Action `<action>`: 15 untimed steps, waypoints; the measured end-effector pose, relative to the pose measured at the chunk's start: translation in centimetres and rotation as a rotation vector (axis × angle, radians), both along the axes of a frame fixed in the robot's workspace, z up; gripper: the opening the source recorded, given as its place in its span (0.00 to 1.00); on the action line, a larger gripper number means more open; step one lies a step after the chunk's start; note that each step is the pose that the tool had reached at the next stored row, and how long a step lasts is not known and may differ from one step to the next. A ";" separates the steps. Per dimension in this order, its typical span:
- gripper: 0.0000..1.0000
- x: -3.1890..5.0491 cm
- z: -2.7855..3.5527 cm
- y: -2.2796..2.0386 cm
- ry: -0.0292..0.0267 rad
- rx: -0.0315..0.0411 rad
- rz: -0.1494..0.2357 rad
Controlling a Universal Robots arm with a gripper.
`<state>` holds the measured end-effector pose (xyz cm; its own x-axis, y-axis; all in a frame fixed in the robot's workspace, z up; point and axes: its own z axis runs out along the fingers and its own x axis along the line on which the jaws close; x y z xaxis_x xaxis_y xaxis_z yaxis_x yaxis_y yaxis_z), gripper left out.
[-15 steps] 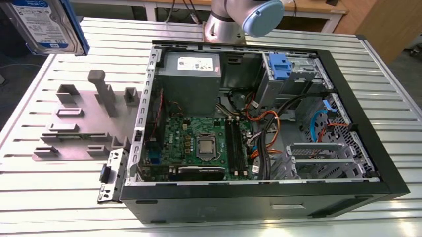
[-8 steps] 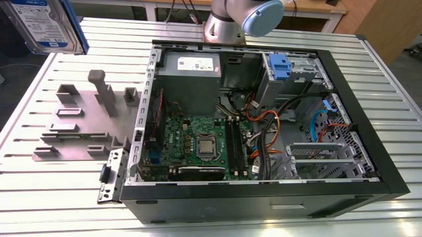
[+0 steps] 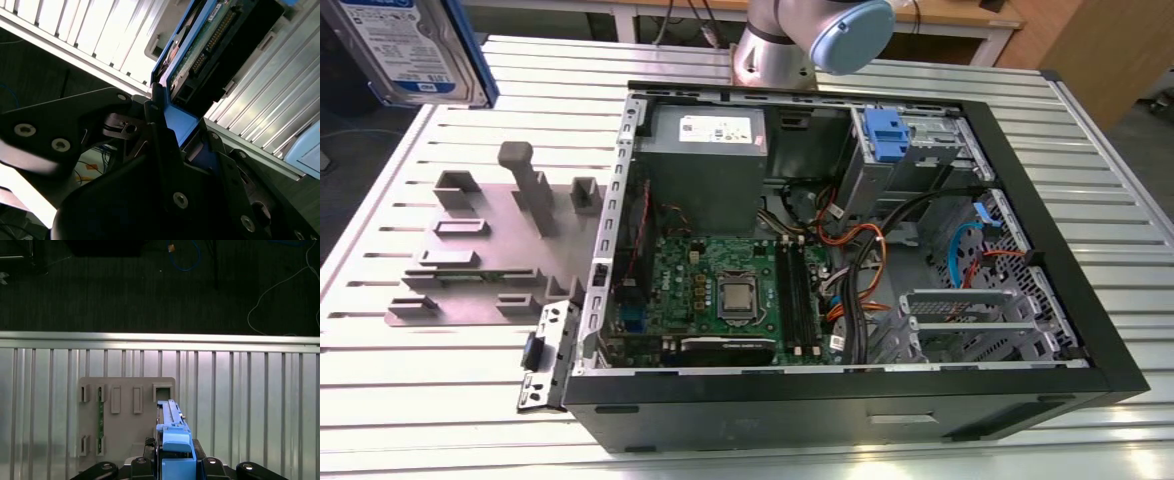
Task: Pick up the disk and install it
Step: 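Pick up the disk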
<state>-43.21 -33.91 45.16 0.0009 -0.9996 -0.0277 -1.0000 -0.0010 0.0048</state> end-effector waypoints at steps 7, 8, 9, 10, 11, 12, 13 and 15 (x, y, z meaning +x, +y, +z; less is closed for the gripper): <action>0.36 0.00 0.32 0.00 -0.0001 0.0001 0.000; 0.36 0.00 0.37 0.00 -0.0001 0.0000 0.000; 0.36 0.00 0.42 0.00 0.0000 0.0000 0.000; 0.36 0.00 0.46 0.00 0.0000 0.0000 0.000; 0.36 0.00 0.50 0.00 0.0000 0.0000 0.000; 0.36 0.00 0.52 0.00 0.0000 0.0000 0.000; 0.36 0.00 0.55 0.00 -0.0001 0.0000 0.000; 0.36 0.00 0.64 0.00 0.0000 0.0000 0.000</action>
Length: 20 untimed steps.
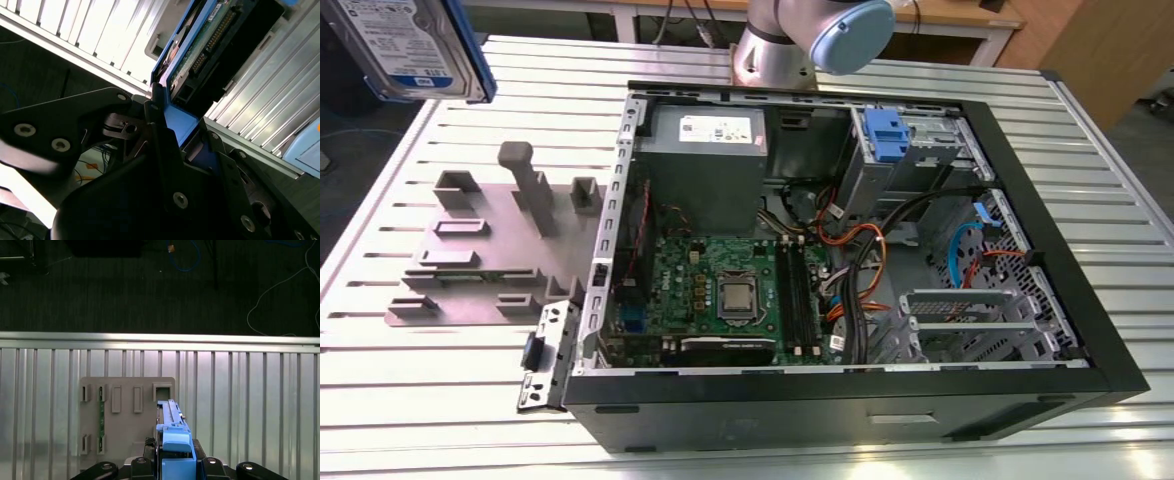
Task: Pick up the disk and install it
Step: 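Pick up the disk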
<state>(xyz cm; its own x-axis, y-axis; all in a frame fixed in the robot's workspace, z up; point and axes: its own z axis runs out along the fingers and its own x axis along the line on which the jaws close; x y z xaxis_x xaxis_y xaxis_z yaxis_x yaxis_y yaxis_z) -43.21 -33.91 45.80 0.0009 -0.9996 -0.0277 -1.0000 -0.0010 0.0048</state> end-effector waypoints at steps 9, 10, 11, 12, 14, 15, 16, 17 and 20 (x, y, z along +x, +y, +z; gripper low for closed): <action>0.36 0.00 0.43 0.00 -0.0001 0.0001 0.000; 0.36 0.00 0.49 0.00 -0.0001 0.0000 0.000; 0.36 0.00 0.55 0.00 -0.0001 0.0000 0.000; 0.36 0.00 0.63 0.00 -0.0001 0.0001 0.000; 0.36 0.00 0.81 0.00 -0.0001 0.0001 0.000; 0.36 0.00 0.92 0.00 -0.0001 0.0001 0.000; 0.36 0.00 1.02 0.00 0.0000 0.0000 0.000; 0.36 0.00 1.12 0.00 -0.0001 0.0001 0.000; 0.36 0.00 1.40 0.00 0.0000 0.0000 0.000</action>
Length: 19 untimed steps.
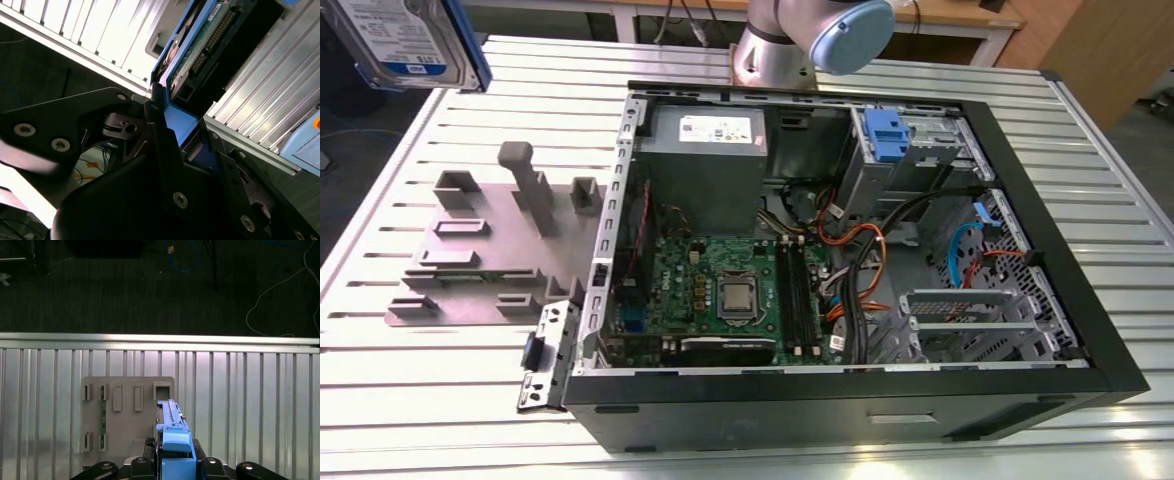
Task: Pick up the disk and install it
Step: 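Pick up the disk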
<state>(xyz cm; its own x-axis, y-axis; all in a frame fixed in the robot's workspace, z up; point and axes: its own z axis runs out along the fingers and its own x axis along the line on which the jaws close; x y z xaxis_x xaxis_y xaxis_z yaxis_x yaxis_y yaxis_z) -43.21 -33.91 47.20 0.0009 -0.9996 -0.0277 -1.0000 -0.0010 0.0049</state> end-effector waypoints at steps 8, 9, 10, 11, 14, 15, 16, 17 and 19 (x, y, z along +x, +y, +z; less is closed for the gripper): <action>0.36 0.00 0.74 0.00 -0.0001 0.0000 0.000; 0.36 0.00 0.81 0.00 -0.0001 0.0000 0.000; 0.36 0.00 0.87 0.00 -0.0001 0.0000 0.000; 0.36 0.00 0.92 0.00 0.0000 0.0000 0.000; 0.36 0.00 0.94 0.00 -0.0001 0.0000 0.000; 0.36 0.00 0.95 0.00 -0.0001 0.0000 0.000; 0.36 0.00 0.95 0.00 -0.0001 0.0000 0.000; 0.36 0.01 0.95 0.00 -0.0001 0.0000 0.000; 0.36 0.07 0.96 0.01 0.0000 0.0000 0.000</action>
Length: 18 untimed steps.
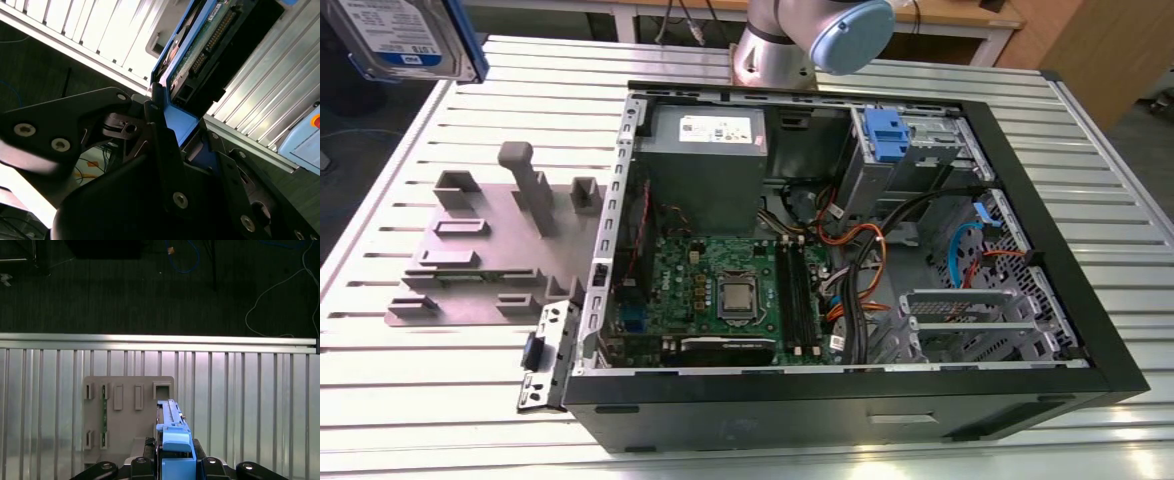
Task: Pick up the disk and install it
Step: 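Pick up the disk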
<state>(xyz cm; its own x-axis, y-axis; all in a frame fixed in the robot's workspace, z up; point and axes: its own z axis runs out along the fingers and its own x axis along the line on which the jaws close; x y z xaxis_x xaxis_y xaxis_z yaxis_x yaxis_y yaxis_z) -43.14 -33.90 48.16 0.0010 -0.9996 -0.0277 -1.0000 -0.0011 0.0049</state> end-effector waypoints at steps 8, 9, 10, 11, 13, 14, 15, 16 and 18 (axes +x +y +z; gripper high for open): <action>0.36 0.35 -0.01 -0.01 -0.0001 0.0001 0.000; 0.36 0.39 0.00 0.00 0.0000 0.0000 0.000; 0.36 0.42 -0.01 0.00 -0.0001 0.0000 0.000; 0.36 0.45 -0.01 -0.01 -0.0001 0.0001 0.000; 0.36 0.52 0.00 -0.01 0.0000 0.0000 0.000; 0.36 0.57 -0.01 -0.01 -0.0001 0.0001 0.000; 0.36 0.63 0.00 -0.01 0.0000 0.0000 0.000; 0.36 0.70 0.00 -0.01 0.0000 0.0000 0.000; 0.36 0.84 -0.01 0.00 -0.0001 0.0001 0.000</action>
